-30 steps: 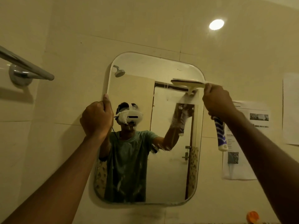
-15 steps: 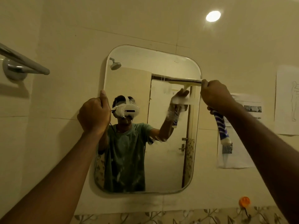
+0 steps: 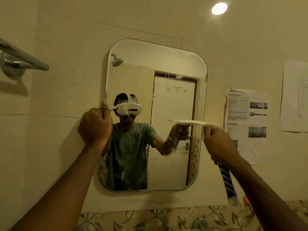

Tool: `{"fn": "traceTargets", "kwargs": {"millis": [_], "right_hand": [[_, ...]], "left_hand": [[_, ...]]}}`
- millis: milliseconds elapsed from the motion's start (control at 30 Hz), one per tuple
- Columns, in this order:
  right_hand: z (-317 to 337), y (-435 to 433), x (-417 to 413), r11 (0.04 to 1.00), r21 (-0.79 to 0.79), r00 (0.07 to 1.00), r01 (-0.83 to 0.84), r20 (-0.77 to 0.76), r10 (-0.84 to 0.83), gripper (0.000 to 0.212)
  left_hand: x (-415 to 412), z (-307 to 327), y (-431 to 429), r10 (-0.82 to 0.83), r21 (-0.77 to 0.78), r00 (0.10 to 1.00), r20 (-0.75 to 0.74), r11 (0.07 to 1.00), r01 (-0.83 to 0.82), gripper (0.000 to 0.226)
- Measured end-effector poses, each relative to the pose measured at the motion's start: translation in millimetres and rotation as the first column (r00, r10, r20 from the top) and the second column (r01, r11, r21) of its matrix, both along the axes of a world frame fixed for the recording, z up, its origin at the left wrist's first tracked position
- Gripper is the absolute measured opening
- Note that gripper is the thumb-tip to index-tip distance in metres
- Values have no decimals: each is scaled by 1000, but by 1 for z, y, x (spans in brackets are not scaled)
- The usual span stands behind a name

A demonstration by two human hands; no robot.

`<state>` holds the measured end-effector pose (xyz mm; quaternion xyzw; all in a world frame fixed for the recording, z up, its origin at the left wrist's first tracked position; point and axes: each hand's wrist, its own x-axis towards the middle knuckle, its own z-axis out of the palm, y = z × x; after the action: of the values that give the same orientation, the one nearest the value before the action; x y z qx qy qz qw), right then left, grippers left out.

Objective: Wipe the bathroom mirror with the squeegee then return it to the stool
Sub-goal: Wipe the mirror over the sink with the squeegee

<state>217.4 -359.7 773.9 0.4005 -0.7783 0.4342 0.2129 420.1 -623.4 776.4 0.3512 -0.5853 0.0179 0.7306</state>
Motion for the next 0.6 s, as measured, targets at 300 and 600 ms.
{"fn": "traceTargets", "kwargs": {"millis": [300, 600], "right_hand": [[153, -18, -7, 984, -175, 997, 33, -56, -43, 41], [34, -26, -8, 992, -122, 996, -43, -86, 33, 42]], "left_hand": [[-1, -2, -1, 43, -50, 999, -2, 998, -43, 56], [-1, -2, -2, 6, -6, 1000, -7, 1000, -6, 58]]}}
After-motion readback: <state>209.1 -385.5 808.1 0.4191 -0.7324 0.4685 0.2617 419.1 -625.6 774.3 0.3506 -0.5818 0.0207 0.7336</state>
